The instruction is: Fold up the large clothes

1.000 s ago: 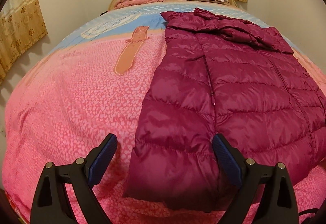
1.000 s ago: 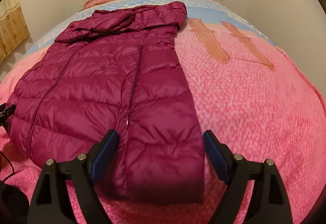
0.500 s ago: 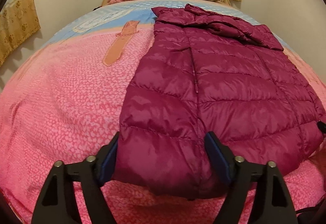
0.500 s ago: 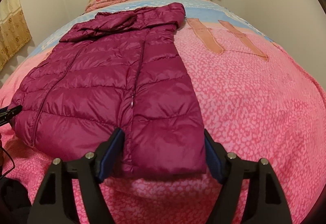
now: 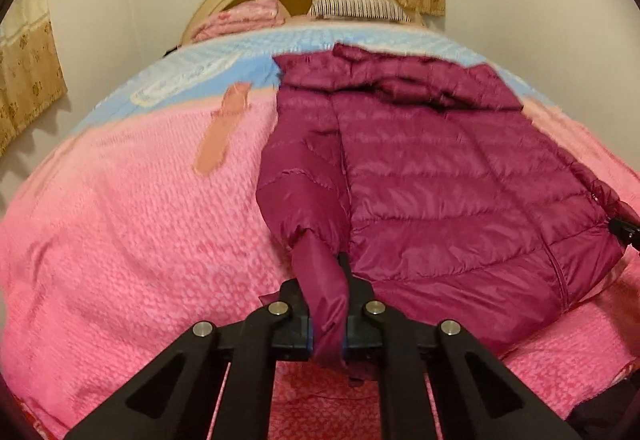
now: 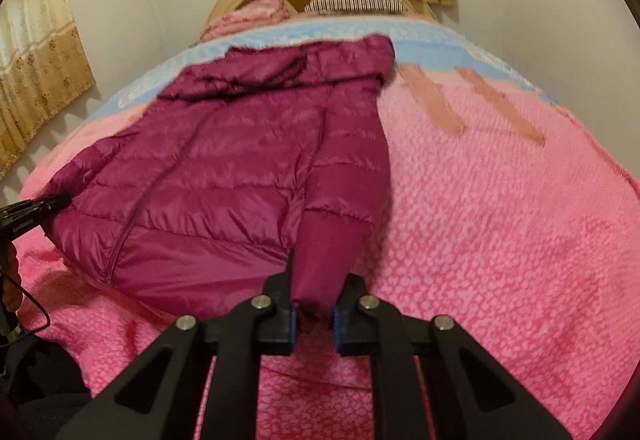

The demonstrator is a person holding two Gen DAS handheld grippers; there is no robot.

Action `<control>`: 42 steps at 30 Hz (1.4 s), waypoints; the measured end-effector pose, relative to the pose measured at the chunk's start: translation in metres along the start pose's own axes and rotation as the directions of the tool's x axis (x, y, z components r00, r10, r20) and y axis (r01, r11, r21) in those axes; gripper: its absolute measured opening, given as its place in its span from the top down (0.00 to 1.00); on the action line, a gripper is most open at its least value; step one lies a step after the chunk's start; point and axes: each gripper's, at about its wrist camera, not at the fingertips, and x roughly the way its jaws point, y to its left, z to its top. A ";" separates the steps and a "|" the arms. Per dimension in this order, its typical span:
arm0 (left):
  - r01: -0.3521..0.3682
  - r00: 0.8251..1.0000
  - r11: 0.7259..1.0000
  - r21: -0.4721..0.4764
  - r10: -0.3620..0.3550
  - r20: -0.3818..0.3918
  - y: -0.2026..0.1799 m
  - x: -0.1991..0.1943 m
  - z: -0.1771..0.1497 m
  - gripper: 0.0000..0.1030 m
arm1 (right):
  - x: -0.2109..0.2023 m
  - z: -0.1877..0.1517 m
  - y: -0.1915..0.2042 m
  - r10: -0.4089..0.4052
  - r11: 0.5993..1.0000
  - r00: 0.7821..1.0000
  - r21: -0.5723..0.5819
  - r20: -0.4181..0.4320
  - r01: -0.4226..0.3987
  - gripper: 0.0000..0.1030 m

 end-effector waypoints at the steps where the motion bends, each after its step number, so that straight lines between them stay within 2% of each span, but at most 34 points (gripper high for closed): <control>1: 0.005 1.000 1.000 -0.002 -0.005 0.015 0.001 -0.005 0.003 0.94 | -0.006 0.003 0.000 0.002 1.000 1.000 0.000 0.017 -0.002 0.88; 7: 0.074 0.990 0.997 -0.012 -0.072 0.123 0.008 -0.057 0.025 0.95 | -0.053 0.022 -0.003 0.027 0.999 0.991 0.027 0.128 -0.031 0.89; 11: 0.110 0.970 0.994 -0.012 -0.105 0.219 0.011 -0.108 0.040 0.95 | -0.099 0.041 -0.004 0.043 0.998 0.973 0.044 0.225 -0.054 0.91; 13: 0.122 0.956 0.992 -0.010 -0.115 0.270 0.012 -0.137 0.049 0.95 | -0.132 0.053 0.001 0.031 0.998 0.954 0.036 0.297 -0.044 0.92; 15: 0.083 0.937 0.997 -0.002 -0.078 0.342 0.011 -0.162 0.057 0.95 | -0.157 0.063 0.008 0.022 1.000 0.929 0.012 0.370 -0.029 0.93; 17: 0.049 0.922 0.999 0.006 -0.047 0.385 0.010 -0.166 0.065 0.95 | -0.174 0.074 0.014 0.015 1.000 0.903 -0.009 0.430 -0.013 0.93; 19: -0.001 0.915 1.000 0.017 -0.005 0.403 0.007 -0.149 0.078 0.95 | -0.170 0.090 0.021 -0.022 0.998 0.883 -0.040 0.469 0.046 0.93; 22: -0.077 0.919 0.997 0.009 0.068 0.387 0.001 -0.091 0.107 0.95 | -0.118 0.126 0.027 -0.112 0.986 0.872 -0.058 0.477 0.159 0.94; 23: -0.091 0.928 0.996 -0.014 0.090 0.361 0.004 -0.064 0.121 0.95 | -0.103 0.134 0.025 -0.128 0.983 0.872 -0.057 0.472 0.175 0.94; 24: -0.092 0.941 0.995 -0.033 0.097 0.323 0.008 -0.036 0.135 0.95 | -0.078 0.149 0.022 -0.144 0.981 0.878 -0.049 0.457 0.186 0.94; 27: -0.090 0.961 0.994 -0.070 0.105 0.257 0.016 0.024 0.164 0.95 | -0.020 0.183 0.010 -0.148 0.987 0.909 0.004 0.390 0.158 0.95; 31: -0.123 0.962 0.992 -0.039 0.129 0.239 0.007 0.067 0.184 0.95 | 0.034 0.217 0.005 -0.194 0.979 0.918 0.016 0.346 0.201 0.95; 32: -0.128 0.964 0.991 -0.039 0.134 0.230 0.006 0.079 0.189 0.91 | 0.041 0.220 0.001 -0.196 0.980 0.921 0.025 0.336 0.200 0.95; 35: -0.143 0.966 0.988 -0.060 0.152 0.209 0.008 0.109 0.203 0.89 | 0.066 0.231 -0.009 -0.198 0.980 0.934 0.049 0.297 0.192 0.95; 36: -0.162 0.966 0.985 -0.055 0.170 0.197 0.005 0.115 0.203 0.85 | 0.078 0.235 -0.013 -0.201 0.979 0.938 0.053 0.283 0.194 0.94; 38: -0.223 0.956 0.973 -0.065 0.231 0.180 0.005 0.133 0.211 0.67 | 0.090 0.234 -0.019 -0.215 0.977 0.939 0.057 0.267 0.208 0.94; 39: -0.235 0.952 0.969 -0.081 0.246 0.181 0.007 0.137 0.213 0.63 | 0.099 0.234 -0.022 -0.236 0.972 0.937 0.064 0.258 0.227 0.92; 40: -0.261 0.944 0.959 -0.109 0.277 0.179 0.010 0.142 0.216 0.39 | 0.108 0.233 -0.025 -0.248 0.969 0.936 0.074 0.248 0.237 0.92; 41: -0.329 0.919 0.934 -0.143 0.351 0.179 0.011 0.147 0.218 0.06 | 0.114 0.232 -0.025 -0.246 0.969 0.939 0.079 0.238 0.234 0.90; 42: -0.372 0.895 0.913 -0.167 0.400 0.197 0.012 0.150 0.219 0.01 | 0.124 0.233 -0.029 -0.237 0.971 0.946 0.087 0.222 0.223 0.89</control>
